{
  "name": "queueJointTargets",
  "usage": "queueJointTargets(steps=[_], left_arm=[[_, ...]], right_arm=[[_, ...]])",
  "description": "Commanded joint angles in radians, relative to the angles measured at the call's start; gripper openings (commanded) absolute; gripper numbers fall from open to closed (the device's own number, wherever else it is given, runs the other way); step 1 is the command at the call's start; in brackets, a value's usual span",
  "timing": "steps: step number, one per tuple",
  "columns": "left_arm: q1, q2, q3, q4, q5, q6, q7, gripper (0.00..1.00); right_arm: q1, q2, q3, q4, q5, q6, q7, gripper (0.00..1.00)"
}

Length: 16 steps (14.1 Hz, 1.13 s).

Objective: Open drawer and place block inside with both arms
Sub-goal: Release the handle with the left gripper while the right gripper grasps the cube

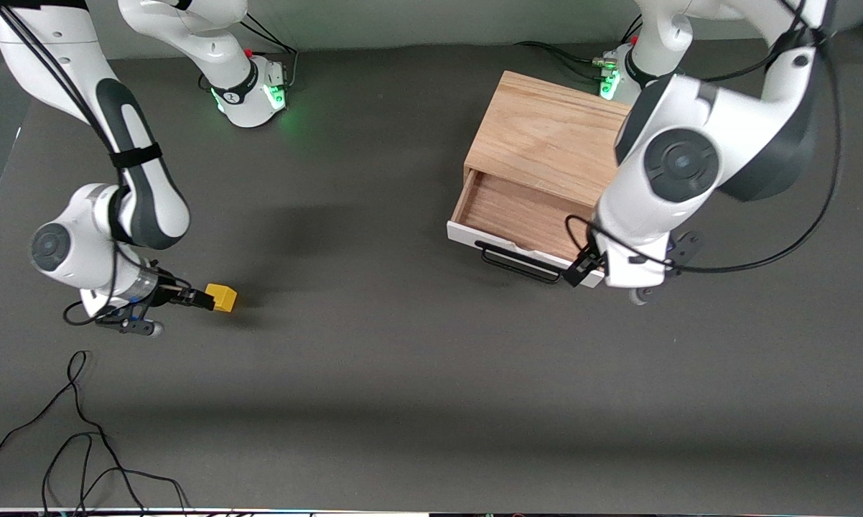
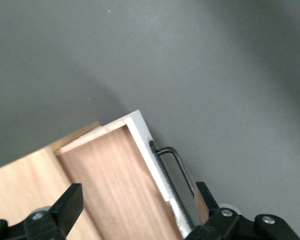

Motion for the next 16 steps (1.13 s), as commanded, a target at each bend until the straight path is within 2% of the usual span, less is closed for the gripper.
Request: queueJointTargets(steps=[1, 5, 10, 12, 16], left_arm=[[0.032, -0.081, -0.002, -0.019, -0.003, -0.078, 0.095, 0.99], [0.05, -0.164, 0.003, -0.019, -0.006, -0.155, 0.238, 0.99], [0.104, -0.228, 0.007, -0.019, -0.005, -0.226, 0.532, 0.99], [0.136, -0.241, 0.013, -0.019, -0.003, -0.227, 0.685, 0.99], [0.179, -0.227, 0.015, -0.025, -0.006, -0.175, 0.876, 0.99]], right_arm=[[0.017, -0.001, 0.0, -0.042, 0.023, 0.067, 0.02, 1.0], [0.018, 0.045, 0.003, -0.077, 0.023, 0.159, 0.02, 1.0], [0.038, 0.073, 0.004, -0.077, 0.023, 0.173, 0.021, 0.99], [0.038, 0.077, 0.004, -0.076, 0.023, 0.178, 0.02, 0.85], [0.04, 0.079, 0.006, -0.074, 0.023, 0.175, 0.02, 0.56]])
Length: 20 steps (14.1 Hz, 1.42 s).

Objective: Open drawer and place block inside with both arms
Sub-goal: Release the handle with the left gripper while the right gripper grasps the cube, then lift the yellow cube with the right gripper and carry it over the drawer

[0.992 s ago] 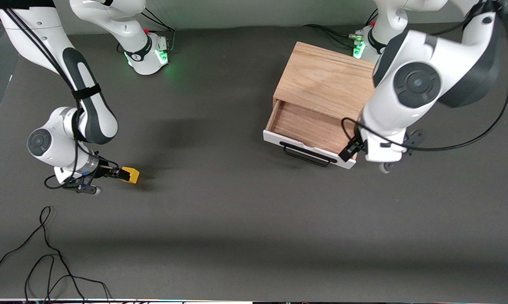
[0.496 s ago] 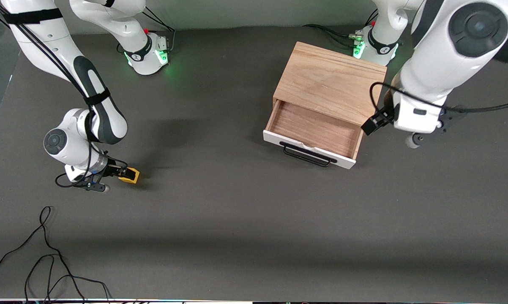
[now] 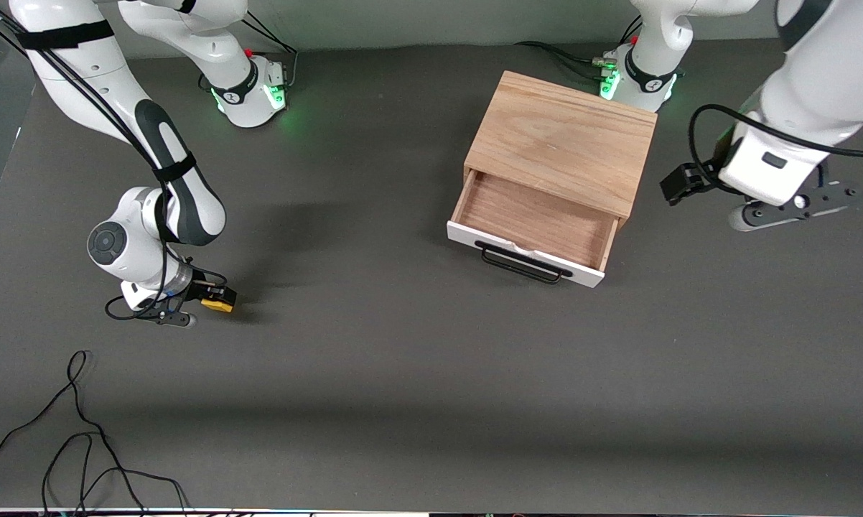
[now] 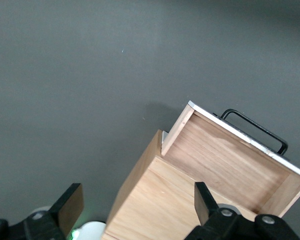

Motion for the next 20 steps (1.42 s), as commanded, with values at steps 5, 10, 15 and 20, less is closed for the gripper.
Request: queueJointTargets(steps=[5, 10, 15, 20], left_arm=[[0.015, -0.008, -0.008, -0.03, -0.004, -0.001, 0.096, 0.99], [0.019, -0.011, -0.005, -0.028, 0.003, -0.01, 0.096, 0.99], [0.044, -0.013, -0.001, -0.023, 0.006, 0.005, 0.136, 0.99], [0.076, -0.065, -0.005, -0.088, 0.006, 0.066, 0.149, 0.99]], right_arm=[[0.056, -0.02, -0.004, 0.041, 0.021, -0.023, 0.006, 0.19], [0.057, -0.046, -0.005, 0.227, 0.006, -0.325, -0.006, 0.0], [0.057, -0.073, -0.01, 0.398, -0.02, -0.538, -0.022, 0.0], [0.059, -0.073, -0.005, 0.617, -0.022, -0.771, -0.012, 0.0]])
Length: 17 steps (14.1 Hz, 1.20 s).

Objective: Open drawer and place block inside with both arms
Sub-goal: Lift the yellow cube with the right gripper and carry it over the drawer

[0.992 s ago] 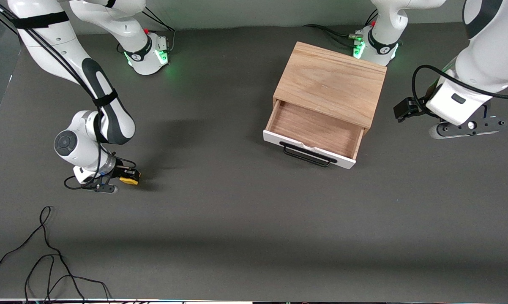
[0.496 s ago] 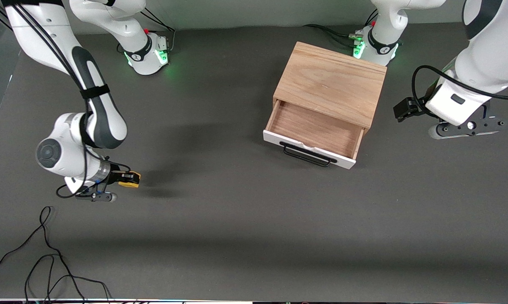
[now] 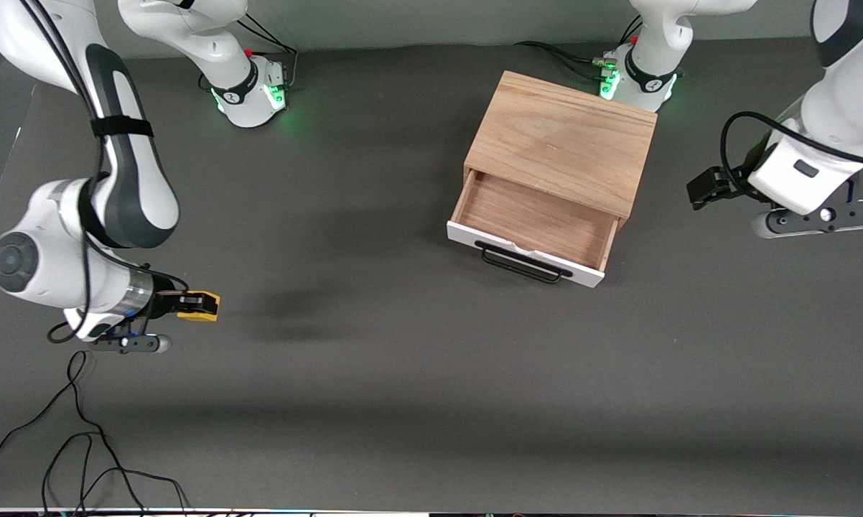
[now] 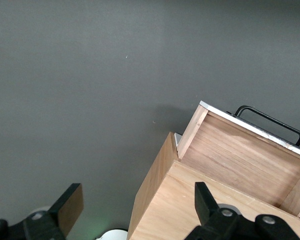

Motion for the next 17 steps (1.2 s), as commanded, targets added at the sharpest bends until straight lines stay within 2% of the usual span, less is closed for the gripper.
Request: queueJointTargets(steps=[1, 3, 5, 9, 12, 14, 16, 17], left_arm=[[0.036, -0.074, -0.008, -0.096, 0.003, 0.077, 0.025, 0.99], [0.038, -0.064, -0.006, -0.089, 0.0, 0.068, 0.037, 1.0], [0.036, -0.028, -0.005, -0.04, 0.0, 0.057, 0.039, 1.0], [0.038, -0.028, -0.002, -0.038, 0.004, 0.046, 0.039, 1.0], [0.039, -0.027, 0.003, -0.035, 0.009, 0.054, 0.04, 1.0], [0.041, -0.024, 0.004, -0.032, 0.009, 0.048, 0.054, 1.0], [0.041, -0.027, 0.003, 0.002, 0.01, 0.039, 0.071, 1.0], [0.039, -0.024, 0.003, 0.011, 0.01, -0.005, 0.086, 1.0]], right_arm=[[0.008, 0.001, -0.003, 0.124, -0.009, -0.123, -0.006, 0.0], [0.026, 0.002, -0.001, 0.18, 0.002, -0.16, 0.002, 0.0], [0.067, 0.002, -0.001, 0.227, 0.002, -0.194, 0.061, 0.0], [0.173, 0.018, -0.003, 0.348, 0.001, -0.295, 0.184, 0.0], [0.241, 0.065, 0.007, 0.459, 0.004, -0.354, 0.365, 0.0], [0.275, 0.097, 0.054, 0.517, 0.002, -0.355, 0.483, 0.0], [0.278, 0.134, 0.14, 0.566, 0.002, -0.352, 0.642, 0.0], [0.279, 0.159, 0.175, 0.597, 0.001, -0.352, 0.698, 0.0]])
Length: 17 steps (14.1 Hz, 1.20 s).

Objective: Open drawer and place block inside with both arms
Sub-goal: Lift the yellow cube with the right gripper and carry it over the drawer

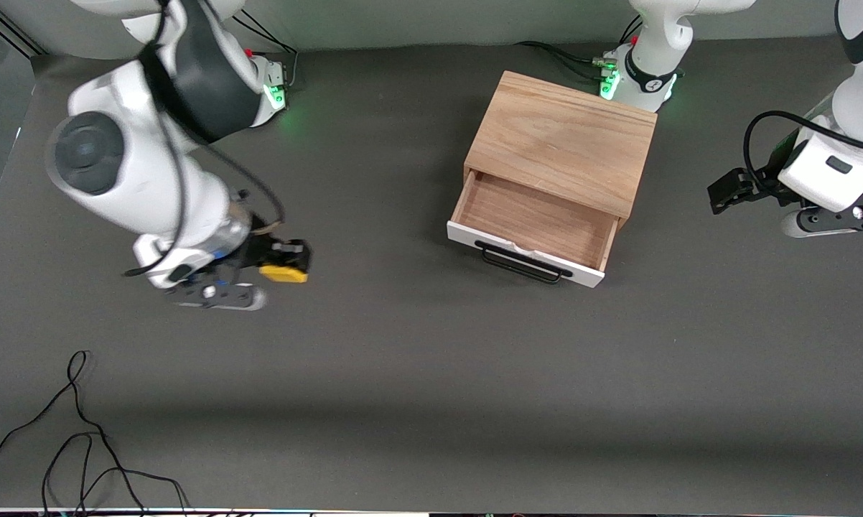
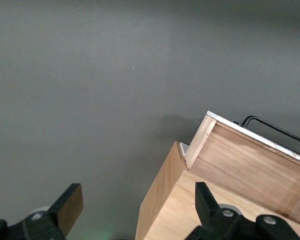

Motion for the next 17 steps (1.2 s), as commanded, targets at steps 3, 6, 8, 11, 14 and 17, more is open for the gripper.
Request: queueJointTargets(steps=[3, 6, 8, 11, 14, 17], left_arm=[[0.022, 0.006, 0.006, 0.033, -0.017, -0.076, 0.122, 1.0], [0.033, 0.006, 0.006, 0.033, -0.034, -0.072, 0.122, 1.0], [0.033, 0.006, 0.006, 0.033, -0.033, -0.07, 0.121, 1.0], [0.035, 0.006, 0.009, 0.033, -0.033, -0.076, 0.121, 1.0], [0.035, 0.006, 0.009, 0.033, -0.033, -0.069, 0.121, 1.0], [0.035, 0.006, 0.009, 0.033, -0.033, -0.067, 0.122, 1.0]], right_arm=[[0.052, 0.132, 0.124, 0.165, -0.01, -0.009, 0.288, 0.0], [0.15, 0.167, 0.123, 0.176, -0.015, 0.062, 0.414, 0.0], [0.215, 0.193, 0.117, 0.176, -0.033, 0.105, 0.486, 0.0], [0.293, 0.248, 0.118, 0.176, -0.085, 0.162, 0.569, 0.0], [0.361, 0.316, 0.118, 0.176, -0.087, 0.229, 0.603, 0.0], [0.391, 0.364, 0.118, 0.175, -0.087, 0.274, 0.623, 0.0]])
